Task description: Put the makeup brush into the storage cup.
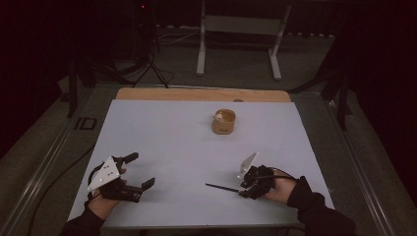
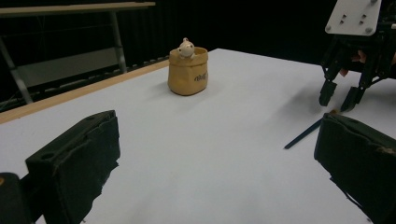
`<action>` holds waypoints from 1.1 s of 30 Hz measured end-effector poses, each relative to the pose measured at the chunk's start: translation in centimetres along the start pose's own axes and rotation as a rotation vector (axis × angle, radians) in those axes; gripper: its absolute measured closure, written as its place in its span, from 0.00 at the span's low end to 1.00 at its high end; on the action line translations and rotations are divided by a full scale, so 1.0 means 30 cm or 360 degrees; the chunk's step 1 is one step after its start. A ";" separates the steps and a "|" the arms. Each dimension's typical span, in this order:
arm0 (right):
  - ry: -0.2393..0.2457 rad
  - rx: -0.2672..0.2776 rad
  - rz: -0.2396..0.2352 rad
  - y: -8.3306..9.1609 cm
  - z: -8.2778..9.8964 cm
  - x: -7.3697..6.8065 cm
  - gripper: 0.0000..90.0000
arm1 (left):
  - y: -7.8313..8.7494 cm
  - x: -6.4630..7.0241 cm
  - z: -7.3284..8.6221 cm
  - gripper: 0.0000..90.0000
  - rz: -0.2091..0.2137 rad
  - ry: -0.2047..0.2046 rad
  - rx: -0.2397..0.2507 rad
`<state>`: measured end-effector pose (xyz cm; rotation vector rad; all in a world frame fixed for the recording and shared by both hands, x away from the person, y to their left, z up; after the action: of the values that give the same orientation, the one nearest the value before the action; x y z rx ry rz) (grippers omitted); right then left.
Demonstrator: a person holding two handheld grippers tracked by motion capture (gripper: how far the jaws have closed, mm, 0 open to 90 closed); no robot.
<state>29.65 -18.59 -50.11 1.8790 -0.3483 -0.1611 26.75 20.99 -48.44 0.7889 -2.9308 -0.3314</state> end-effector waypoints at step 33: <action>0.0131 -0.0119 0.0107 -0.052 -0.003 -0.012 0.91 | -0.002 -0.001 0.004 0.01 0.0007 0.0001 -0.0021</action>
<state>29.59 -17.93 -51.56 1.7919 -0.3444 -0.0504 26.79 20.97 -48.58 0.7801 -2.9261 -0.3494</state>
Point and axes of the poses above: each handheld gripper's, and its own axes: y roughly backward along the jaws, z roughly out of its underside, x roughly to its right, the point moved 3 cm from there along -y, roughly forward along the jaws, and after that the axes turned 9 degrees about z, right-handed, at the moved point
